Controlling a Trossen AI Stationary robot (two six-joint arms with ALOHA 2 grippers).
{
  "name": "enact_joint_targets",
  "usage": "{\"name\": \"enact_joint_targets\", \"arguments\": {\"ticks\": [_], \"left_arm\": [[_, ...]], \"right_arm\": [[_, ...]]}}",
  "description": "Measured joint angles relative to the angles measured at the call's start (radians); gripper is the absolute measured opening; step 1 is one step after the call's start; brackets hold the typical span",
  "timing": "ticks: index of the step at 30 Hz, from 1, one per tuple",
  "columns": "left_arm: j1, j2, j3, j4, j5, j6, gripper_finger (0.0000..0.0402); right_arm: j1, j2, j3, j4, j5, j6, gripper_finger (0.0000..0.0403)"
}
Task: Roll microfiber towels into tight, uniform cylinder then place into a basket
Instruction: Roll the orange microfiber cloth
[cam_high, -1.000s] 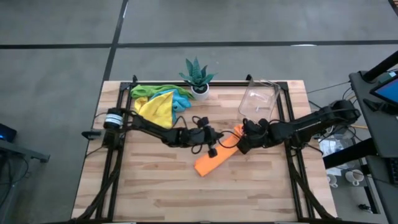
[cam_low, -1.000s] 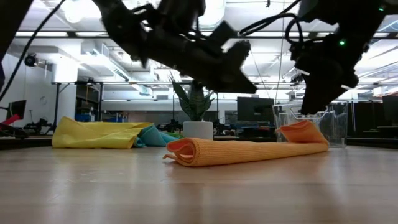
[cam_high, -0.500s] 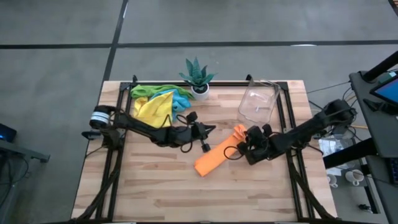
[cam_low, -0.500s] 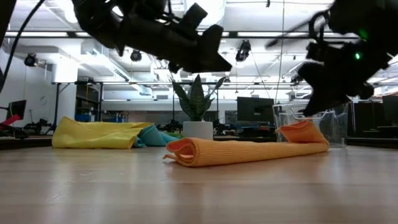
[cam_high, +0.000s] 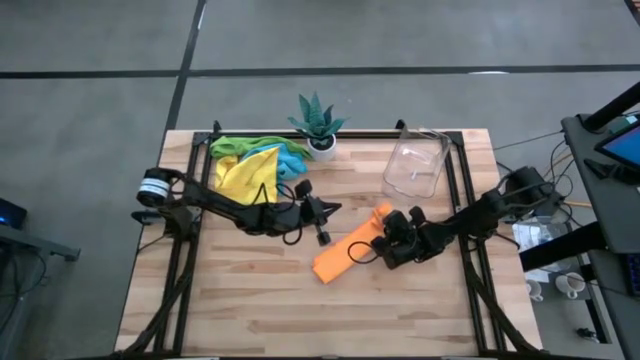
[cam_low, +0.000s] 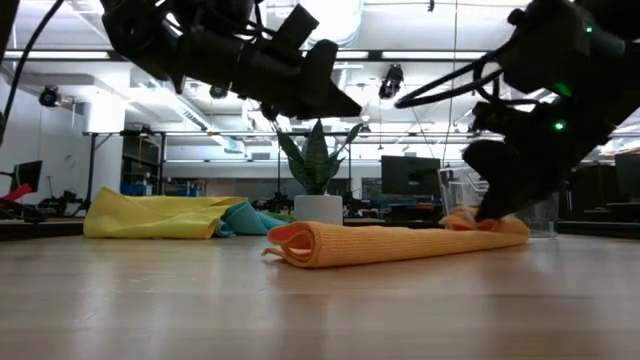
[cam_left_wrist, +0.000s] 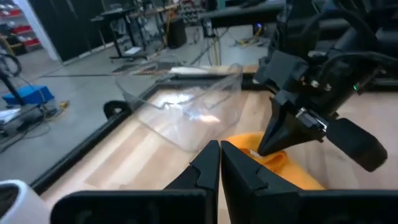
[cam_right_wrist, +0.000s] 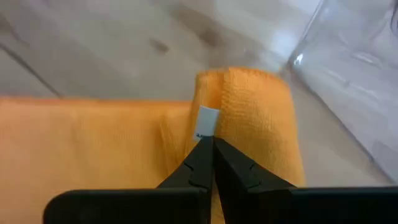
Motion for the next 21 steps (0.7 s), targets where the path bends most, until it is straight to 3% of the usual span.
{"name": "enact_joint_targets", "arguments": {"ticks": [4, 8, 11, 15, 21], "left_arm": [[0.002, 0.008, 0.001, 0.005, 0.043, -0.049, 0.0], [0.02, 0.01, 0.003, 0.017, 0.161, -0.119, 0.0], [0.035, 0.056, 0.007, 0.084, 0.17, -0.149, 0.0], [0.048, 0.19, 0.073, 0.176, 0.22, -0.169, 0.0], [0.055, 0.425, 0.295, 0.174, 0.245, -0.202, 0.0]], "right_arm": [[0.022, 0.022, 0.002, -0.003, -0.007, 0.0, 0.0009], [0.033, 0.023, 0.001, -0.004, -0.016, 0.0, 0.0009], [0.033, 0.022, 0.001, -0.002, -0.019, -0.021, 0.0009], [0.034, 0.022, -0.001, 0.0, -0.027, -0.078, 0.0009], [0.034, 0.024, -0.005, 0.011, -0.031, -0.131, 0.0009]]}}
